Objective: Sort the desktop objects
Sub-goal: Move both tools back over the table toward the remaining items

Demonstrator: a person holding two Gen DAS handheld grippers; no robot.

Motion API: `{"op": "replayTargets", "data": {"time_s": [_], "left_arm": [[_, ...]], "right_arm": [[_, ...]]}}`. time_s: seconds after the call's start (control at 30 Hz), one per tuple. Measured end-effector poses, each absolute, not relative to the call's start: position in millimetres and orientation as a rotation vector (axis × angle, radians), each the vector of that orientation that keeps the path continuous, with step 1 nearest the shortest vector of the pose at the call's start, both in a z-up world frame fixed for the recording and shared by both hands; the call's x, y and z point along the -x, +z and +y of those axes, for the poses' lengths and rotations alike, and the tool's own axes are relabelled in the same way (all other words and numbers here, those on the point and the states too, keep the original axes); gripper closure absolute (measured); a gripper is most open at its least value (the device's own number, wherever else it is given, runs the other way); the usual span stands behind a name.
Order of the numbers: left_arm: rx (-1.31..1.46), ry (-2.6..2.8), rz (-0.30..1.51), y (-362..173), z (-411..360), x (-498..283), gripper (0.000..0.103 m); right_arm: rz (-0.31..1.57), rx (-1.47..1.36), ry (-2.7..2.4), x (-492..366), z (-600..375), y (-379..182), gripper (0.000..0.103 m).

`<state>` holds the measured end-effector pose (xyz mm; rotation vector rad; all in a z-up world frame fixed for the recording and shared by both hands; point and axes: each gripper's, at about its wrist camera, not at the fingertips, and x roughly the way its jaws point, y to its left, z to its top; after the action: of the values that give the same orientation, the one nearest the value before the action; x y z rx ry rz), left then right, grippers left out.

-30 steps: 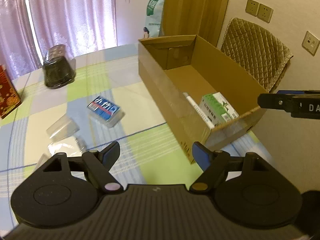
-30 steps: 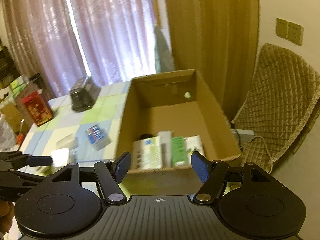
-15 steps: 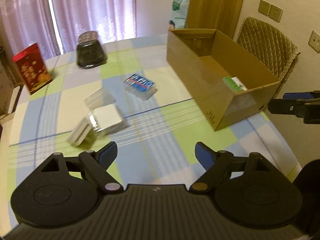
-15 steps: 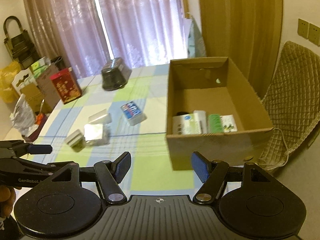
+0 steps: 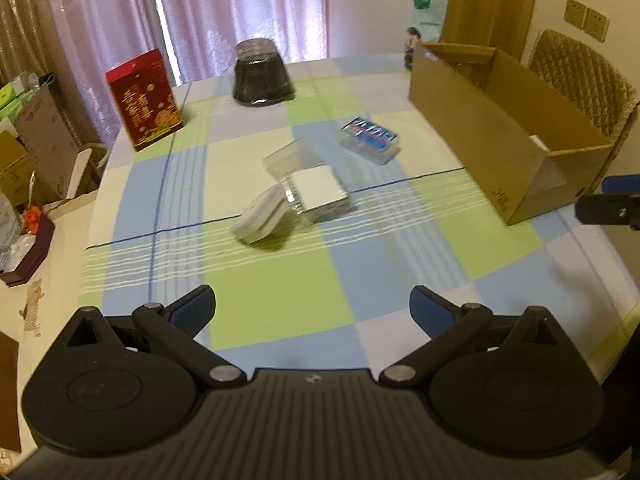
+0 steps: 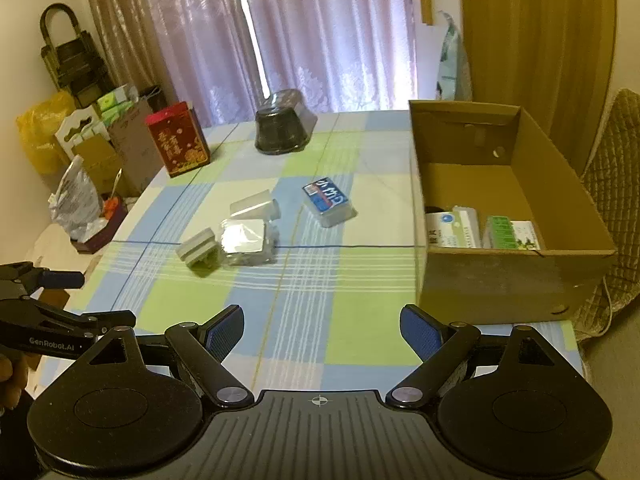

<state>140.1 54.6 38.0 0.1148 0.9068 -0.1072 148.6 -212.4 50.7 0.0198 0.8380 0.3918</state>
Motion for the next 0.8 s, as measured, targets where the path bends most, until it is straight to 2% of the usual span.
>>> {"op": "replayTargets", "data": {"time_s": [0.4,0.8], "left_arm": [[-0.111,-0.083,0.927,22,79,-149,0.001],[0.011,-0.075,0.915,11,115,-178,0.001]], "right_arm": [[0.888,0.008,0.421,-159,-191,37,0.015],[0.927,0.03,0.44,-172,-164,17,0.015]]}}
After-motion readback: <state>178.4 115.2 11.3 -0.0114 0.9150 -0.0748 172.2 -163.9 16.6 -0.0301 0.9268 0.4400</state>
